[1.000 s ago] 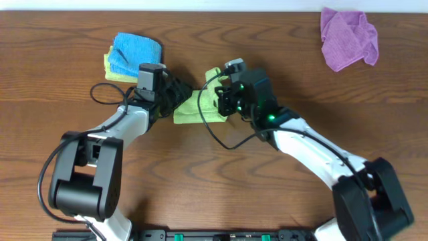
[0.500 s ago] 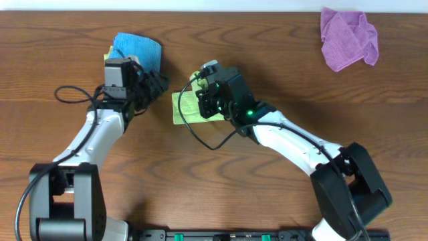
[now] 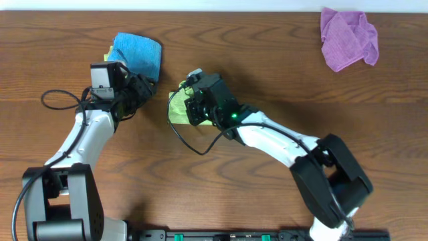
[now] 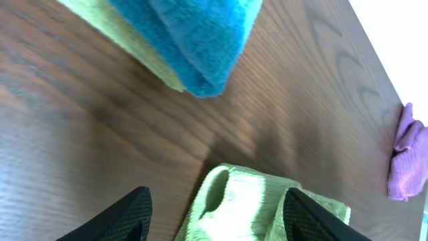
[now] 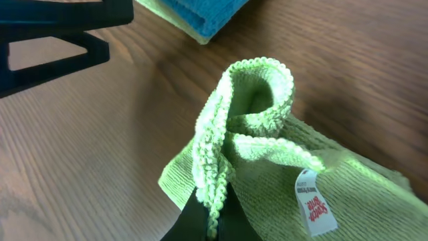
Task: Fold the cloth
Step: 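Fold the right end of the strip over toward the left gripper, then release the folded cloth and retract the right gripper to rest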
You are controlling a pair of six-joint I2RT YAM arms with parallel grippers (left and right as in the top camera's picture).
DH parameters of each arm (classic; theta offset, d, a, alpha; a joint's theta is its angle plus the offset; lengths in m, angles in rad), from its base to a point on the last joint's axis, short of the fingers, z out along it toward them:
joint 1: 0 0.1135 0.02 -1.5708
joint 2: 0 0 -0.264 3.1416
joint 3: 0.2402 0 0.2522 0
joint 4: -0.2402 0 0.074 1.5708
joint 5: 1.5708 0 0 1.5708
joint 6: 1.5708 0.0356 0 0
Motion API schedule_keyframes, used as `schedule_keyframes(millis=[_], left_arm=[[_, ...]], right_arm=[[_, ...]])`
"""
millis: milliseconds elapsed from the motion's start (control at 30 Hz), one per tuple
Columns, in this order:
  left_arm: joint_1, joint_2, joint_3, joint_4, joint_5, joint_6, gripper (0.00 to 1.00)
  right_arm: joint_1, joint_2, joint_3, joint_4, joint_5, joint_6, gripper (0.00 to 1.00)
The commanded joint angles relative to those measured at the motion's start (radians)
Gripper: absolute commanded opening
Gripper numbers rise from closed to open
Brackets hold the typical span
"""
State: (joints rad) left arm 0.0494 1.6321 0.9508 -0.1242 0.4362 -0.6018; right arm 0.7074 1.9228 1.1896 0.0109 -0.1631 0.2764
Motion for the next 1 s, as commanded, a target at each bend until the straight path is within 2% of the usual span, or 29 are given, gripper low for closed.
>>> schedule_keyframes(millis=[0, 567, 600, 633, 667, 700, 967], left_arm=[[0.013, -0.031, 0.014, -0.014, -0.013, 0.025, 0.64], [0.025, -0.032, 0.014, -0.029, -0.013, 0.026, 0.64], [0.025, -0.032, 0.014, -0.029, -0.013, 0.026, 0.64], [0.025, -0.032, 0.014, -0.029, -0.013, 0.027, 0.64], [0.025, -0.032, 0.014, -0.029, -0.013, 0.027, 0.64], [0.025, -0.032, 0.014, -0.029, -0.013, 0.027, 0.64], [0.025, -0.032, 0.014, -0.029, -0.013, 0.026, 0.64]], right_arm=[[0.021, 0.042, 0.056, -0.004, 0.002, -0.016, 0.01], [0.031, 0.105, 0.112, 0.024, 0.013, -0.023, 0.01], [0.033, 0.109, 0.113, 0.03, 0.012, -0.023, 0.06], [0.037, 0.111, 0.113, 0.033, 0.008, -0.023, 0.21], [0.043, 0.111, 0.113, 0.035, 0.008, -0.023, 0.44], [0.047, 0.111, 0.113, 0.038, 0.008, -0.023, 0.5], [0.053, 0.111, 0.121, 0.037, -0.08, -0.018, 0.52]])
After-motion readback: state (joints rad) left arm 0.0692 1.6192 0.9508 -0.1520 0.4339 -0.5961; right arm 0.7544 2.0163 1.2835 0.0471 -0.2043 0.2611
